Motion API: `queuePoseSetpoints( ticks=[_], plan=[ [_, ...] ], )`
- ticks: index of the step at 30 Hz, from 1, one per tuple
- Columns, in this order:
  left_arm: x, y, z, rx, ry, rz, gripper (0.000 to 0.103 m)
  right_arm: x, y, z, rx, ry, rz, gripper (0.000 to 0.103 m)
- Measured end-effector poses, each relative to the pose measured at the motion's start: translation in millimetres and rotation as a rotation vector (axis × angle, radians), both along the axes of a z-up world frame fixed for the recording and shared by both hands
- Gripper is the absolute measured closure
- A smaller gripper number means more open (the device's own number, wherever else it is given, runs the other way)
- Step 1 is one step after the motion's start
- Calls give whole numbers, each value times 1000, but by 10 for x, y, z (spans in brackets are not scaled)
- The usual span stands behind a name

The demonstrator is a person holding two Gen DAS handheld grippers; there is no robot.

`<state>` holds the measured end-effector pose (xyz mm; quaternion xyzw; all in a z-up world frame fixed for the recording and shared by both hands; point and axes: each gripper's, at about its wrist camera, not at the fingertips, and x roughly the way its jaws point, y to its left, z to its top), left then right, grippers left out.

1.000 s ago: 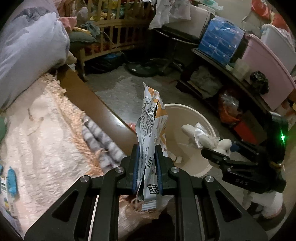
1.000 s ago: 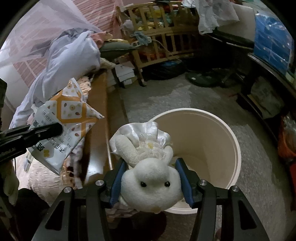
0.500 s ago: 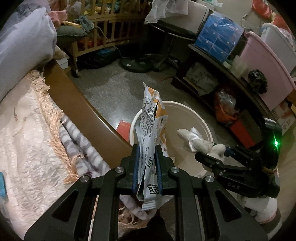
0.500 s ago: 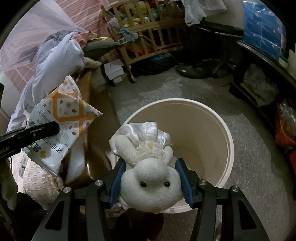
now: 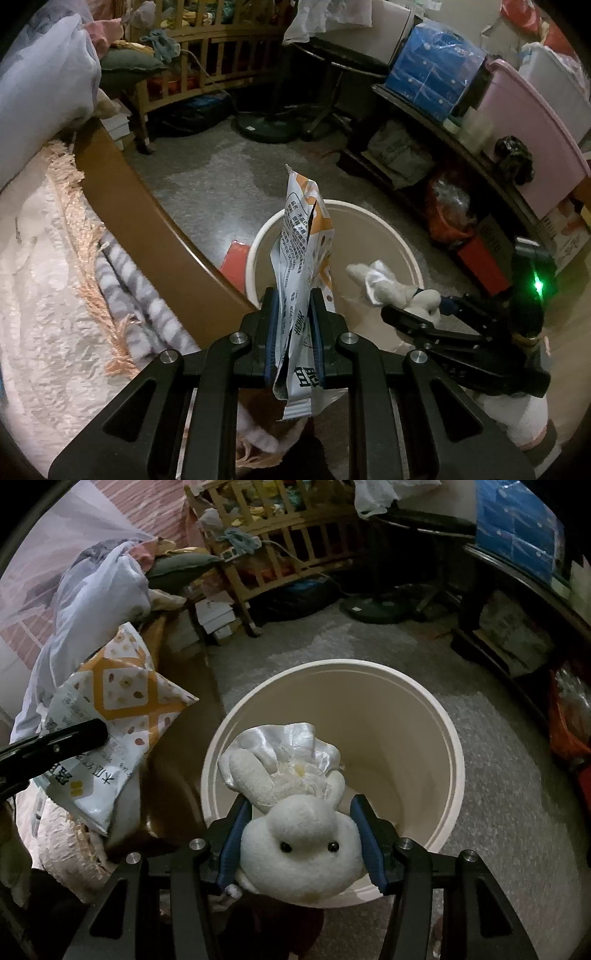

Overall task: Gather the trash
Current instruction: 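Open both tools to drop the bunny and wrapper into the bucket, then move both tools back over the trash on the bed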

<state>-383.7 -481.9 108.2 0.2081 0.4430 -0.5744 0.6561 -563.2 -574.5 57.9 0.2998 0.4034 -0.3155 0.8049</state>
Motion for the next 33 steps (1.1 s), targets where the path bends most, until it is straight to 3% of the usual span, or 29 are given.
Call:
queuePoseSetpoints(
  ticks=[4,5,8,12,25,33],
  plan=[
    [-6,-9,13,-31,43,-8,84,-30,-51,-20,6,3,-21,49],
    [-2,-8,12,-34,52,-10,80,-39,-65,-18,7,2,-28,48],
    [8,-12,12,-34,65,-7,56,-67,-105,-12,13,-6,-56,30],
    [46,70,17,-34,64,-4,56,-87,-103,-1,22,-13,-67,28],
    [251,584,228,-33,-171,94,56,247,241,125,20,-17,31,28],
    [533,1006,308,-38,-220,185,56,633,569,300,1,-26,123,28]
  ],
)
